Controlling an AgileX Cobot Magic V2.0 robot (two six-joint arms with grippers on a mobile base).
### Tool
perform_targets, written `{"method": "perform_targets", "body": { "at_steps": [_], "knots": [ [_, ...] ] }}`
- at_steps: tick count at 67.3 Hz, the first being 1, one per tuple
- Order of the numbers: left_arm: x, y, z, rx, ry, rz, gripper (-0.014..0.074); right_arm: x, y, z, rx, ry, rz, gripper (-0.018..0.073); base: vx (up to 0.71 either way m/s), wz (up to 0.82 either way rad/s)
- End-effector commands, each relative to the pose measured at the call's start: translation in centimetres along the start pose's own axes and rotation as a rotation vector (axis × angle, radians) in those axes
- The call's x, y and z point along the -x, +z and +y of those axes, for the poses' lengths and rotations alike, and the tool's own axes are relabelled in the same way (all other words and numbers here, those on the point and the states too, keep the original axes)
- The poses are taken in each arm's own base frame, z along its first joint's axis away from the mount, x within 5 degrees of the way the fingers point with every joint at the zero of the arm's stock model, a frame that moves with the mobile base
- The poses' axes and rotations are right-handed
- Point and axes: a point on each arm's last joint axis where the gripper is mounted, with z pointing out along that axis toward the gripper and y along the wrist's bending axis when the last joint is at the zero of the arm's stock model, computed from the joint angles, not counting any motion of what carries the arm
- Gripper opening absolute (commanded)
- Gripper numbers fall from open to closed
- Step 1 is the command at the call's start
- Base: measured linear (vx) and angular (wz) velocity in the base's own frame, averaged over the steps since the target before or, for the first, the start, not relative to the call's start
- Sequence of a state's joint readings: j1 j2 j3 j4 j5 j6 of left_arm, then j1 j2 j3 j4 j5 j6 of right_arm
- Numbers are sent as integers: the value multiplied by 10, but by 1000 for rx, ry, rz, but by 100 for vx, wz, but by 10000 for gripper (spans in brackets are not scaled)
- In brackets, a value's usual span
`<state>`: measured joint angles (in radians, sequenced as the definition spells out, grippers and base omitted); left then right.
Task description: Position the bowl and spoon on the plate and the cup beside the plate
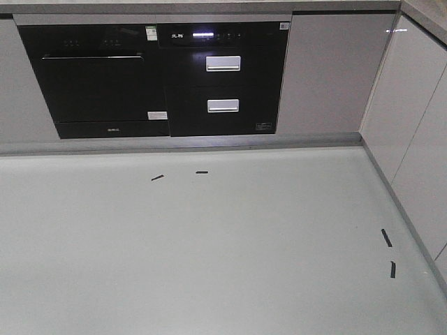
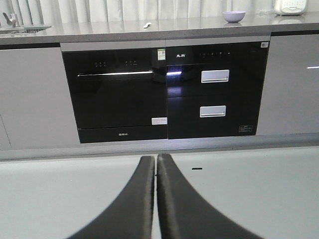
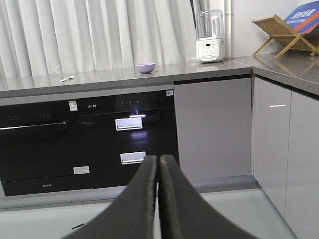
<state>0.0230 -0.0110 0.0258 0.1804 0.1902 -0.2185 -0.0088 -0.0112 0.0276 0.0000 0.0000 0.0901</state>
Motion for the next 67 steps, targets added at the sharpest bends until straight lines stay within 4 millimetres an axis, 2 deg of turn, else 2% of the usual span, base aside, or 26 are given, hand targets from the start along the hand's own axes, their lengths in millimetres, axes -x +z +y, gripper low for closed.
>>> {"method": "perform_targets", "body": {
  "at_steps": [1, 67],
  "knots": [
    [10, -2, -2, -17, -12, -94, -6, 6, -1, 0, 5, -8, -75, -6, 0, 0],
    [10, -2, -2, -17, -12, -94, -6, 6, -1, 0, 5, -8, -75, -6, 2, 3]
  ]
}}
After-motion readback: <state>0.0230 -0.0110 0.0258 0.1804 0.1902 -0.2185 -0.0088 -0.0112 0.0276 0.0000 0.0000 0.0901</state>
